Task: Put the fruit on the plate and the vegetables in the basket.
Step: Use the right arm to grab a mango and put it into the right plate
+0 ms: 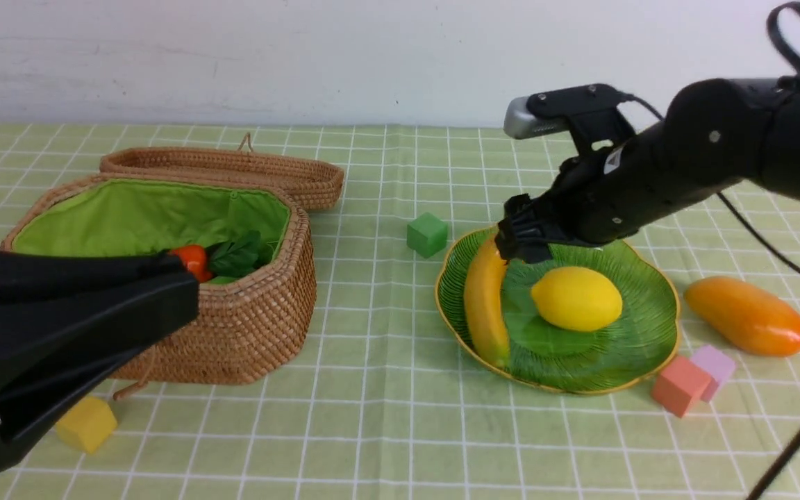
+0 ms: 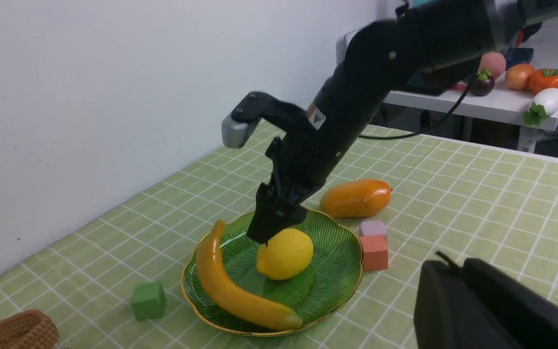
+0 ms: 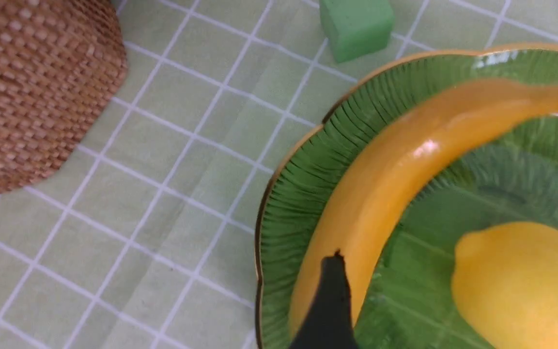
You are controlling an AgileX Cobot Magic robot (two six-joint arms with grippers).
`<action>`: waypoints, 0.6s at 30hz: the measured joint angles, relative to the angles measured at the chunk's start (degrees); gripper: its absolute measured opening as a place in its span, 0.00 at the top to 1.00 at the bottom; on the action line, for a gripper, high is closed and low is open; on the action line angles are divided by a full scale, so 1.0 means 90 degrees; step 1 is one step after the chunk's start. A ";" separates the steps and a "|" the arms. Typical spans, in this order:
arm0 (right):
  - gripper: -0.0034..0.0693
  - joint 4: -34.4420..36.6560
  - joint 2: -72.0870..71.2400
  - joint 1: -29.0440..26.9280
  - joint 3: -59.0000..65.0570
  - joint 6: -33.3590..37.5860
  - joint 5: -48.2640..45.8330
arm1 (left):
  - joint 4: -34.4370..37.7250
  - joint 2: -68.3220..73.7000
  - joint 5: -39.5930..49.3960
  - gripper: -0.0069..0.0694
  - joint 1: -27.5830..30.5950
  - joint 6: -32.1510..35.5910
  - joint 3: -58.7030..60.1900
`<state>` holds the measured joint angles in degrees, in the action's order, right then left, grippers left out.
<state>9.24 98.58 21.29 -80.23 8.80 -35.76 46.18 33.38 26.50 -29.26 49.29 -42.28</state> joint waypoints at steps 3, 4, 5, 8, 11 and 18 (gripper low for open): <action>0.35 -0.0862 -0.0478 -0.0313 -0.0020 0.0000 -0.0888 | 0.0000 0.0000 0.0166 0.87 0.0000 0.0000 0.0000; 0.40 -0.1228 -0.0589 -0.0498 -0.0036 0.0000 -0.1236 | 0.0000 0.0000 0.0255 0.87 0.0000 0.0000 0.0000; 0.44 -0.1540 -0.0653 -0.0725 -0.0043 0.0000 -0.1577 | 0.0000 0.0000 0.0364 0.87 0.0000 0.0000 0.0000; 0.51 -0.1840 -0.0617 -0.1514 -0.0044 0.0000 -0.2243 | 0.0000 0.0000 0.0650 0.87 0.0000 0.0000 0.0000; 0.50 -0.1313 -0.0374 -0.2256 -0.0044 0.0140 -0.2317 | -0.0006 0.0000 0.0815 0.87 0.0000 0.0000 0.0000; 0.24 -0.0186 0.0329 -0.3003 -0.0044 0.1246 -0.1715 | -0.0016 0.0000 0.0867 0.87 0.0000 0.0000 0.0000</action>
<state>7.57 101.54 -5.74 -80.63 20.02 -51.19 46.03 33.38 34.30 -29.26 49.29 -42.28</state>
